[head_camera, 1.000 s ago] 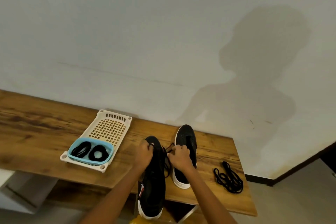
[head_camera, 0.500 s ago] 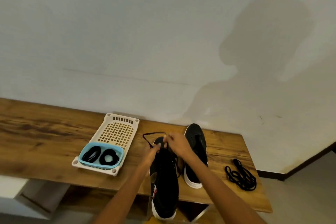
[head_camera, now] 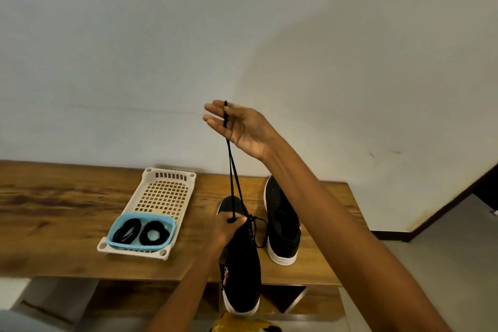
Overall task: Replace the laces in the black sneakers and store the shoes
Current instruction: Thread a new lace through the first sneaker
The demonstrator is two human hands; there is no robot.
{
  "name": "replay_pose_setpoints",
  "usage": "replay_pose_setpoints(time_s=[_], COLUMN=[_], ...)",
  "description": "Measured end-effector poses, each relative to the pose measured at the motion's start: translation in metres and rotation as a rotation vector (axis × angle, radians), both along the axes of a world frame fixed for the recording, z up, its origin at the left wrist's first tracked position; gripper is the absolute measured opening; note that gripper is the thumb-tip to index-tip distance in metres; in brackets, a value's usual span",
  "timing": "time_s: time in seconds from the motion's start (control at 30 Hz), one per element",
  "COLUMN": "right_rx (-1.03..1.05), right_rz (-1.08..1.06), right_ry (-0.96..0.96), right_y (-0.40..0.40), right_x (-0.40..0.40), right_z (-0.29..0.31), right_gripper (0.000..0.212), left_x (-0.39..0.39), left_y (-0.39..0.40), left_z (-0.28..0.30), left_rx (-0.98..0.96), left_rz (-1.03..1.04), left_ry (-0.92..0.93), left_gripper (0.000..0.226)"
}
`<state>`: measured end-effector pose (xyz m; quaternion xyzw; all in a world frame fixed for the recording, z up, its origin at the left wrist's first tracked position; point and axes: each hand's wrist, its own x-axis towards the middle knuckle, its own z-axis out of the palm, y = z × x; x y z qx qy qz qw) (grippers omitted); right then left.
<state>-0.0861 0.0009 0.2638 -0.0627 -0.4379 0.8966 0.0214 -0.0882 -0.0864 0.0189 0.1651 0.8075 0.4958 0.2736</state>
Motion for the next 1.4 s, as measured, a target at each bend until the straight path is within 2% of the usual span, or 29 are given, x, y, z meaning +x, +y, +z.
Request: replay_pose_setpoints(time_s=[0.1, 0.2, 0.27, 0.37, 0.47, 0.53, 0.63, 0.73, 0.8, 0.87, 0.93, 1.0, 1.07, 1.13, 1.23, 1.3, 1.37, 1.4], right_rx=[0.003, 0.045, 0.092, 0.23, 0.36, 0.476, 0.796, 1.135, 1.285, 1.353, 1.365, 1.224, 1.066, 1.069, 1.165, 1.251, 1.438, 1.558], right_rz=[0.0, -0.089, -0.15, -0.192, -0.233, -0.273, -0.263, -0.13, -0.034, 0.002, -0.054, -0.178, -0.309, -0.387, -0.343, -0.304, -0.261, -0.228], right_ry=[0.139, 0.218, 0.226, 0.248, 0.282, 0.213, -0.043, -0.296, -0.374, -0.345, -0.277, -0.238, -0.179, -0.097, -0.057, -0.076, -0.127, -0.165], right_y=[0.002, 0.01, 0.018, 0.025, 0.029, 0.029, 0.024, 0.019, 0.011, 0.001, -0.007, -0.013, -0.015, -0.014, -0.008, -0.001, 0.003, 0.004], right_x=[0.005, 0.009, 0.015, 0.027, 0.043, 0.051, 0.054, 0.054, 0.058, 0.06, 0.056, 0.05, 0.047, 0.05, 0.061, 0.071, 0.084, 0.09], right_z=[0.021, 0.035, 0.037, 0.042, 0.05, 0.046, 0.011, -0.042, -0.071, -0.09, -0.091, -0.073, -0.045, -0.009, 0.035, 0.055, 0.071, 0.077], right_gripper=[0.028, 0.034, 0.035, 0.032, 0.031, 0.03, 0.031, 0.035, 0.035, 0.036, 0.034, 0.027, 0.027, 0.026, 0.024, 0.024, 0.025, 0.026], left_x=[-0.004, -0.006, -0.011, -0.02, -0.027, -0.034, -0.039, -0.034, -0.024, -0.015, -0.009, -0.007, -0.007, -0.007, -0.005, -0.004, 0.004, 0.01], left_y=[0.003, 0.001, -0.003, -0.01, -0.011, -0.007, 0.002, 0.009, 0.007, 0.003, -0.002, -0.008, -0.013, -0.018, -0.025, -0.03, -0.035, -0.038], left_z=[0.0, 0.012, 0.017, 0.028, 0.055, 0.086, 0.134, 0.175, 0.201, 0.224, 0.241, 0.254, 0.258, 0.251, 0.23, 0.217, 0.209, 0.21], left_rx=[-0.006, 0.141, 0.236, 0.26, 0.328, 0.403, 0.483, 0.545, 0.607, 0.657, 0.715, 0.76, 0.758, 0.705, 0.547, 0.358, 0.208, 0.213], left_rz=[0.022, 0.215, 0.293, 0.306, 0.367, 0.414, 0.4, 0.365, 0.327, 0.278, 0.249, 0.238, 0.246, 0.3, 0.4, 0.301, 0.165, 0.142], left_ry=[-0.072, -0.261, -0.309, -0.241, -0.12, -0.073, -0.062, -0.03, 0.003, 0.028, 0.006, -0.015, 0.003, 0.044, 0.081, 0.066, 0.04, 0.024], left_gripper=[0.01, 0.013, 0.022, 0.032, 0.03, 0.026, 0.027, 0.024, 0.024, 0.024, 0.023, 0.023, 0.023, 0.023, 0.024, 0.029, 0.051, 0.062])
